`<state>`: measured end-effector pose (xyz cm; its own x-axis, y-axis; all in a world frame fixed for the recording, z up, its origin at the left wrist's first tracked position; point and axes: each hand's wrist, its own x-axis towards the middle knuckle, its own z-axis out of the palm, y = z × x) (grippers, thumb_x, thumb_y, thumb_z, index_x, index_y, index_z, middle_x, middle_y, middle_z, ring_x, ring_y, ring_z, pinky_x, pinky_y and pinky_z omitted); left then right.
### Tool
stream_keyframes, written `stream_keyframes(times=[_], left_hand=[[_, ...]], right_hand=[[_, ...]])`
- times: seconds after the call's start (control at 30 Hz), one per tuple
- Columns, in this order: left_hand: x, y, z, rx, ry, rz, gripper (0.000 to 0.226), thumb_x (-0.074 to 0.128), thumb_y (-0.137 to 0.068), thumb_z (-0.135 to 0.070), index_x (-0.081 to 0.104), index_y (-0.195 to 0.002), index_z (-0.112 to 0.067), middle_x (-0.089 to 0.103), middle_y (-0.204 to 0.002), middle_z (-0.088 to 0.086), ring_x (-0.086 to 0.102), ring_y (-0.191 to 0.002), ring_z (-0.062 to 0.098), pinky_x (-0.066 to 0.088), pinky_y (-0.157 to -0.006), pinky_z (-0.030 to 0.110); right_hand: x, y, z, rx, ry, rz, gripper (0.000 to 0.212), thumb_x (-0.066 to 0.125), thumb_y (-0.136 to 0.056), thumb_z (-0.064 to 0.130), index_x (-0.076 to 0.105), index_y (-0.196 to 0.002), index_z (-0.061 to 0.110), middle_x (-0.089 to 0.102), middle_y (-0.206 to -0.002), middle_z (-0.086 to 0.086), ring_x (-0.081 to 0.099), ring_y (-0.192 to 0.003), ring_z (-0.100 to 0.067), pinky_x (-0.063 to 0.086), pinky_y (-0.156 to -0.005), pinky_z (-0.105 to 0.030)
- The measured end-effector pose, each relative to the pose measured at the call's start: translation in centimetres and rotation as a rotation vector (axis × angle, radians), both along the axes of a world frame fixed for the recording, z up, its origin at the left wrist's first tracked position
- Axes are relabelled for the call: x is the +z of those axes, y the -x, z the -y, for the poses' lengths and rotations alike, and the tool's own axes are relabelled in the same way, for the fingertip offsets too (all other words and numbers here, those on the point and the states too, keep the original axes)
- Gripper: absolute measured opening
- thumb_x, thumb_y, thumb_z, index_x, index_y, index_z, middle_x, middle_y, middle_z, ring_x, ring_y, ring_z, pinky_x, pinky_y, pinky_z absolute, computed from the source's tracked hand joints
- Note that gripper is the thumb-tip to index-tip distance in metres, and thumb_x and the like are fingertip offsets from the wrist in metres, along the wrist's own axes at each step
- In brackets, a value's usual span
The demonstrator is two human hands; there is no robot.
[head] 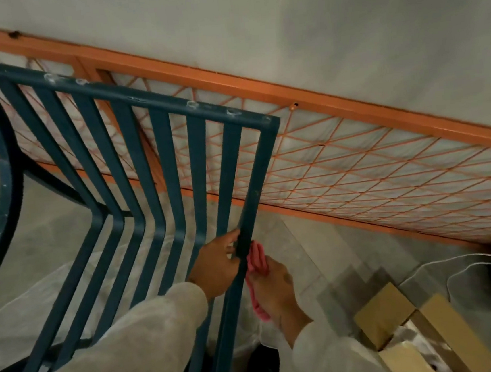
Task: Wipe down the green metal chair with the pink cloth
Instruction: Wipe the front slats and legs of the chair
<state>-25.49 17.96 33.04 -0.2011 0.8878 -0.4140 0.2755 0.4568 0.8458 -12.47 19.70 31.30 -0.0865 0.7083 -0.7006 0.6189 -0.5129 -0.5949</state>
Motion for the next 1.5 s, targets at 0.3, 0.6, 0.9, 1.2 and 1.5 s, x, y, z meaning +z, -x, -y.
stream_keyframes(times=[0.3, 0.6, 0.9, 1.2, 1.5], left_hand=[[-0.7, 1.0, -0.6, -0.033, 0.093, -0.029, 0.053, 0.052, -0.091, 0.002, 0.044, -0.139, -0.019, 0.057, -0.124, 0.003, 0.056, -0.108, 0.014, 0.045, -0.094, 0.021], [0.1, 1.0, -1.1, -0.059, 0.099, 0.014, 0.060, 0.053, -0.090, -0.001, 0.040, -0.142, -0.027, 0.058, -0.131, -0.002, 0.054, -0.120, 0.014, 0.045, -0.105, 0.034], [-0.2, 1.2, -0.6, -0.032, 0.180, 0.078, 0.065, 0.057, -0.089, 0.000, 0.036, -0.144, -0.026, 0.050, -0.134, 0.002, 0.053, -0.121, 0.022, 0.045, -0.104, 0.033], [-0.7, 1.2, -0.1, -0.026, 0.222, 0.106, 0.064, 0.059, -0.089, -0.007, 0.035, -0.145, -0.030, 0.047, -0.142, 0.000, 0.051, -0.126, 0.019, 0.044, -0.106, 0.034], [-0.9, 0.5, 0.6, -0.016, 0.164, 0.072, 0.050, 0.060, -0.089, -0.008, 0.047, -0.129, -0.035, 0.057, -0.124, -0.009, 0.059, -0.110, 0.013, 0.046, -0.086, 0.018]], right_hand=[[6.5, 2.4, -9.2, -0.136, -0.302, -0.217, 0.011, 0.054, -0.098, 0.031, 0.063, -0.097, 0.037, 0.066, -0.083, 0.006, 0.062, -0.072, -0.009, 0.045, -0.057, -0.016], [2.5, 1.2, -2.9, -0.093, -0.123, -0.090, 0.015, 0.051, -0.100, 0.023, 0.066, -0.096, 0.025, 0.067, -0.075, 0.001, 0.063, -0.063, -0.010, 0.049, -0.050, -0.014], [8.7, 0.3, -9.6, -0.233, -0.091, -0.468, 0.020, 0.061, -0.094, 0.016, 0.067, -0.101, 0.033, 0.071, -0.098, -0.003, 0.068, -0.091, -0.021, 0.058, -0.082, -0.037], [10.7, 0.0, -14.0, 0.632, -1.274, -0.100, 0.049, 0.061, -0.081, 0.001, 0.061, -0.129, 0.014, 0.064, -0.127, -0.003, 0.051, -0.096, -0.017, 0.050, -0.077, -0.027], [0.1, -1.7, -9.3, 1.112, -1.089, 0.161, 0.057, 0.075, -0.070, -0.001, 0.066, -0.121, 0.023, 0.060, -0.135, 0.009, 0.052, -0.111, -0.011, 0.041, -0.087, -0.026]])
